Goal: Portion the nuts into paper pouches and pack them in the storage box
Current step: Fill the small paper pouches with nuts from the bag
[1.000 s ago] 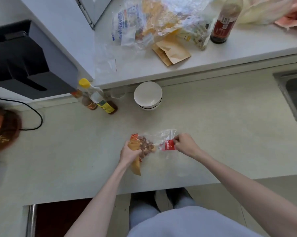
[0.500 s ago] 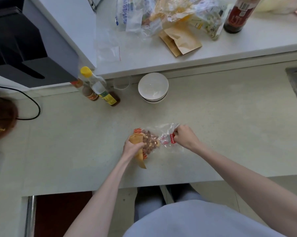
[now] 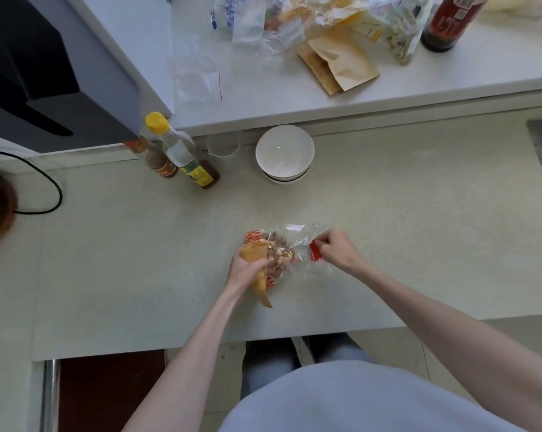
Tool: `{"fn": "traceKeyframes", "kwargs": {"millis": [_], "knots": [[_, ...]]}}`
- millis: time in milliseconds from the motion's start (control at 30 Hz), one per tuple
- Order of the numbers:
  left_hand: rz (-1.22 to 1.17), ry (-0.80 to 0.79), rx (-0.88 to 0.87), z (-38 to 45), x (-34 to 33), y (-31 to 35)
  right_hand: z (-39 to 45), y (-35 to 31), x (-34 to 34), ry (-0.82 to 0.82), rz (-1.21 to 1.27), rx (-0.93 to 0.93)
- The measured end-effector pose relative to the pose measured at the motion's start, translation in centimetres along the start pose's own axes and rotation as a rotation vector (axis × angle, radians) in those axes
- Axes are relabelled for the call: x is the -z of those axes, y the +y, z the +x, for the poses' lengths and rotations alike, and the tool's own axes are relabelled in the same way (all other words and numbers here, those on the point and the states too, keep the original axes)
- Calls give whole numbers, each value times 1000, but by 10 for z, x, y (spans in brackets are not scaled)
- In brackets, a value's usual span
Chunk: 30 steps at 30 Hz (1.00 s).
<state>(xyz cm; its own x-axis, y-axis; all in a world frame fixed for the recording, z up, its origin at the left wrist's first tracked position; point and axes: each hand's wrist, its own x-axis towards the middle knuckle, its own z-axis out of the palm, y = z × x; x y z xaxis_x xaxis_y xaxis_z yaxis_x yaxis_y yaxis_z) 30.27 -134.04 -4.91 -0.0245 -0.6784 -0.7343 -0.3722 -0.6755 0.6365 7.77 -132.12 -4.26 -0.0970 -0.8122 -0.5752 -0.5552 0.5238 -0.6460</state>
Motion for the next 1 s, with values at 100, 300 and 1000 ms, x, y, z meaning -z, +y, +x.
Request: {"fn": "traceKeyframes", "kwargs": {"millis": [100,300,1000], "knots": [[31,-4,-27,-1,0,0,1,1,-5,15,27,-39],[41,-46,-67,-5,0,2,8,-19,-24,20,-85,60],[165,30,38,10,19,6,2,7,-17,10,428,-237]]}}
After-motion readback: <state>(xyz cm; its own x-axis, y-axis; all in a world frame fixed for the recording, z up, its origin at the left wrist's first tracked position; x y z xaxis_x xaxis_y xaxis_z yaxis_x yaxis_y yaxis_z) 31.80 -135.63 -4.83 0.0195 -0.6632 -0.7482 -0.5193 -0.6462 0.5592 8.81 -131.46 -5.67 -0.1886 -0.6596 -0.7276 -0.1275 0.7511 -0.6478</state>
